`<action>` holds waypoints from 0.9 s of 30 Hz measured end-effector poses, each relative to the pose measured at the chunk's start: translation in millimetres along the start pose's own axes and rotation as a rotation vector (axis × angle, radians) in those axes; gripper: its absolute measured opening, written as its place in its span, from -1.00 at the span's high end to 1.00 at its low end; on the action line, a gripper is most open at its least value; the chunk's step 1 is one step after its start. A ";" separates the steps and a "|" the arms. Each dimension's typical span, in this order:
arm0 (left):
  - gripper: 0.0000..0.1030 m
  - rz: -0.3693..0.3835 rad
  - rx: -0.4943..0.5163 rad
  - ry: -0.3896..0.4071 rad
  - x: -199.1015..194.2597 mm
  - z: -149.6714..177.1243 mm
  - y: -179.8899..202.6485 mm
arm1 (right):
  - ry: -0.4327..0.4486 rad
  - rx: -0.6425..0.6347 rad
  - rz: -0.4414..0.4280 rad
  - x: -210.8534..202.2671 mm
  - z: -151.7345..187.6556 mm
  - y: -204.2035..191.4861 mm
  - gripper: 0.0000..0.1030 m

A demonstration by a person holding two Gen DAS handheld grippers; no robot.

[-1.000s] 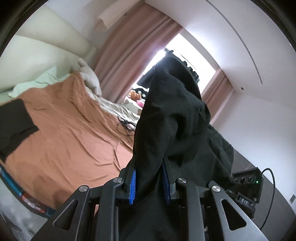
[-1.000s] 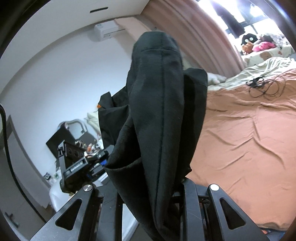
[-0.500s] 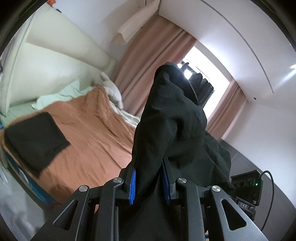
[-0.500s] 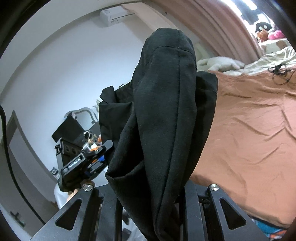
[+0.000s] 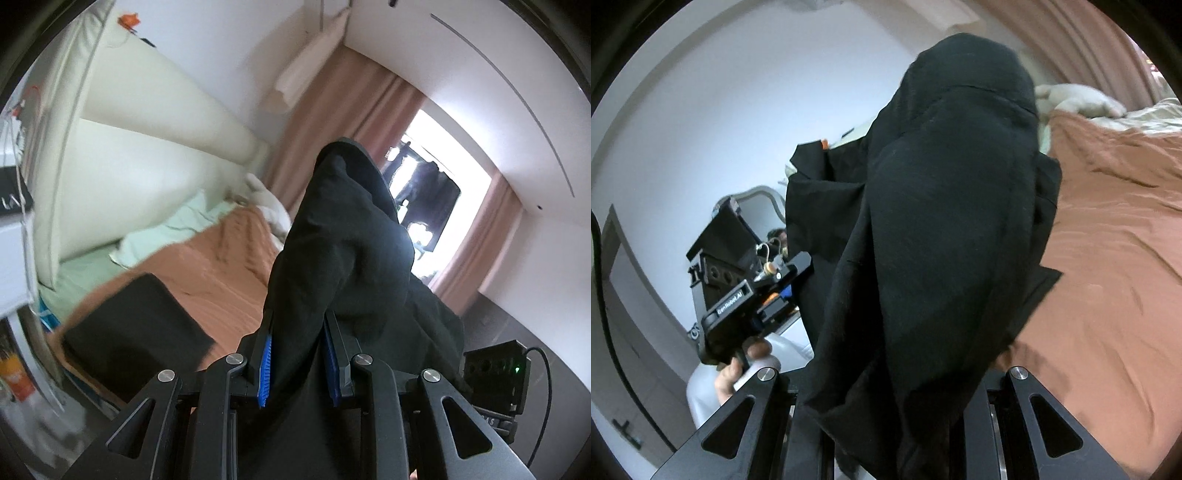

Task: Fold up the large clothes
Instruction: 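Carry the held shirt with both grippers toward the bed's headboard corner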

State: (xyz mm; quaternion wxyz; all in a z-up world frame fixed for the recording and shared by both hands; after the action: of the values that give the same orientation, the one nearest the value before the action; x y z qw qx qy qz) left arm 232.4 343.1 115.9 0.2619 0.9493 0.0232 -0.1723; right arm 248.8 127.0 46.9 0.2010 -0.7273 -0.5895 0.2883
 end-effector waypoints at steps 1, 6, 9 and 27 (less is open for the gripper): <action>0.52 -0.009 -0.005 0.006 0.5 -5.7 -9.0 | -0.011 -0.003 -0.006 12.1 -1.9 0.8 0.62; 0.52 -0.072 -0.040 0.029 10.6 -36.2 -62.3 | -0.075 0.006 -0.044 77.6 -14.6 12.0 0.62; 0.52 -0.116 -0.057 0.035 21.4 -52.7 -93.0 | -0.104 0.011 -0.071 112.9 -18.3 18.9 0.62; 0.52 -0.213 -0.095 -0.073 171.3 -63.3 -197.1 | -0.183 0.224 -0.074 209.8 0.5 182.5 0.61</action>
State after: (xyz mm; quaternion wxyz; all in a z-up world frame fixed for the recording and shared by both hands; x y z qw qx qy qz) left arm 386.8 537.0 12.2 0.2872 0.9212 0.1227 -0.2322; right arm 412.9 290.3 -107.2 0.2367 -0.6488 -0.5961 0.4095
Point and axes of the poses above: each gripper's, at about its wrist camera, not at the fingertips, and x roughly the way its jaws point, y to its right, z to its underside, the point moved 8 cm from there along x, roughly the way its jaws point, and after that the axes turned 9 degrees about -z, right-handed, at the moved point
